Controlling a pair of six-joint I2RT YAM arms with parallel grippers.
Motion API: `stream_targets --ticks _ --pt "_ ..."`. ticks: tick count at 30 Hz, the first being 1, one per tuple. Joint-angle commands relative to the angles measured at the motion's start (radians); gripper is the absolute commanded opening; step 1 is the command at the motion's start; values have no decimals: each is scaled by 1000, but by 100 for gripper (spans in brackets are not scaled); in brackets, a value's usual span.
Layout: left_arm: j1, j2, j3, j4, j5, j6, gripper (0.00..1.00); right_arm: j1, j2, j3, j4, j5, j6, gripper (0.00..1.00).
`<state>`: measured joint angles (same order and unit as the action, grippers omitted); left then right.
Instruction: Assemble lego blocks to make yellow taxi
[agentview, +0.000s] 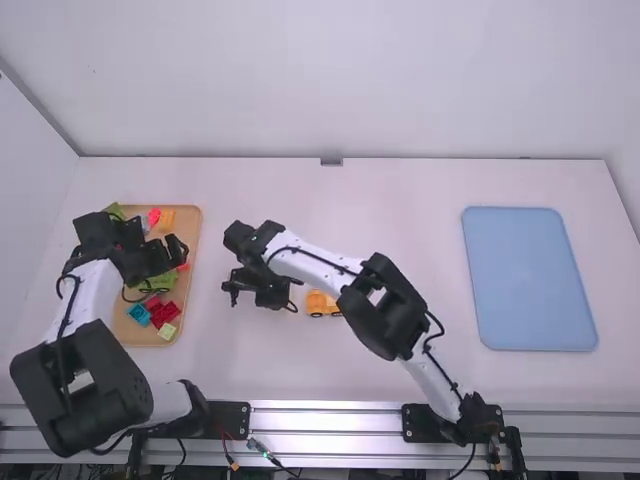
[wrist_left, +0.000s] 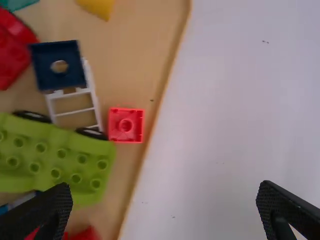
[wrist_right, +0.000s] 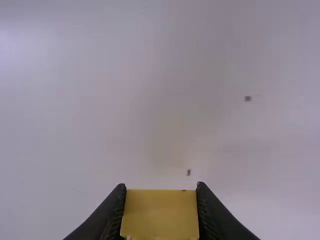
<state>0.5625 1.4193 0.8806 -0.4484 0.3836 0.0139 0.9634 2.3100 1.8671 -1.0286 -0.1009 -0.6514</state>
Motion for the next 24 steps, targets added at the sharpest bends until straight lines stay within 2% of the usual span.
stream_targets --ticks 1,4,5,9,18,24 --pt "24 -7 -5 -11 48 7 99 -13 26 55 -13 23 -7 0" --pt "34 -7 -5 -12 73 19 99 -22 27 50 -16 20 -8 6" --pt "31 -7 -5 -11 72 19 99 -23 27 50 -15 19 -7 12" --pt "31 -7 -5 -14 72 19 99 -35 27 50 -16 -9 -8 23" --pt "31 -7 -5 -19 72 19 99 -35 33 50 -8 -40 -10 24" --pt "32 -7 -5 -23 72 19 99 -35 68 50 -6 -32 -8 29"
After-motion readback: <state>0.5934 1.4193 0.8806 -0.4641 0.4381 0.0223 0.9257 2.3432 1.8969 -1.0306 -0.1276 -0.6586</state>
